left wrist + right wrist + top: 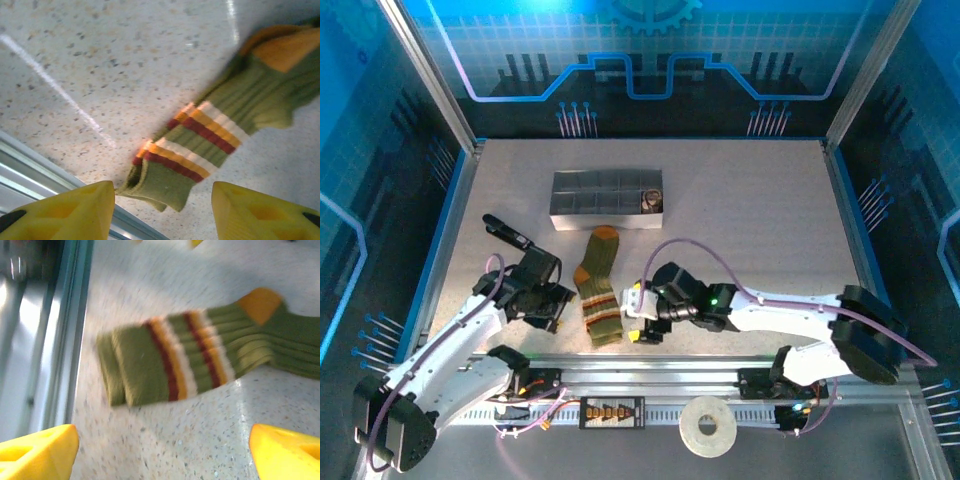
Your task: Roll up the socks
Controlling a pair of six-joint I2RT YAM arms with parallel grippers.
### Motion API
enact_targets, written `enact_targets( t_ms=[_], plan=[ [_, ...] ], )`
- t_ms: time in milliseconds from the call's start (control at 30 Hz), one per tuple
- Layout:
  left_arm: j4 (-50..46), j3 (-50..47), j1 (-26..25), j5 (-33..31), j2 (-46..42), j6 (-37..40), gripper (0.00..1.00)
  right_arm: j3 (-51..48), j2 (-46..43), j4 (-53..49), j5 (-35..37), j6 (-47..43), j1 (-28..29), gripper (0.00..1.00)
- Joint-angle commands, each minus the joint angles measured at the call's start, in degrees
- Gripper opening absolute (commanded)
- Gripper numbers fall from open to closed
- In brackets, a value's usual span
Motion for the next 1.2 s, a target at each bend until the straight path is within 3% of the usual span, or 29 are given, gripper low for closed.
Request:
enact_targets(
  t_ms=[0, 233, 500, 633, 833, 1033, 1167],
  plan=[
    [0.4, -3.1, -0.2, 3.4, 0.2, -6.3, 0.54, 1.0, 3.7, 1.8, 4.8, -22.7, 2.5, 0.87],
    [9.2, -11.2, -0.2, 6.6, -1.6, -13.3, 0.53, 3.2, 14.0, 8.9, 10.5, -24.8, 7.7, 0.75],
    [9.6, -12.6, -0.2, 6.4, -4.1, -14.2, 0.52, 5.8, 21.1, 10.9, 14.5, -20.1, 9.5, 0.59],
    [9.5, -12.1, -0.2, 6.5, -4.0, -13.5, 0.52, 7.0, 22.9, 11.1, 14.8, -18.1, 9.4, 0.48],
    [8.8, -10.9, 0.1, 6.3, -4.0, -12.4, 0.51, 9.5, 24.3, 8.0, 15.3, -14.3, 9.4, 0.22],
    [7.0, -8.8, 0.4, 5.2, -4.0, -10.2, 0.51, 13.1, 22.7, 2.0, 10.9, -8.5, 8.5, 0.01],
    [6.7, -8.3, 0.6, 4.7, -4.2, -9.0, 0.51, 17.3, 23.4, -3.8, 4.4, -2.7, 6.2, 0.00]
  ],
)
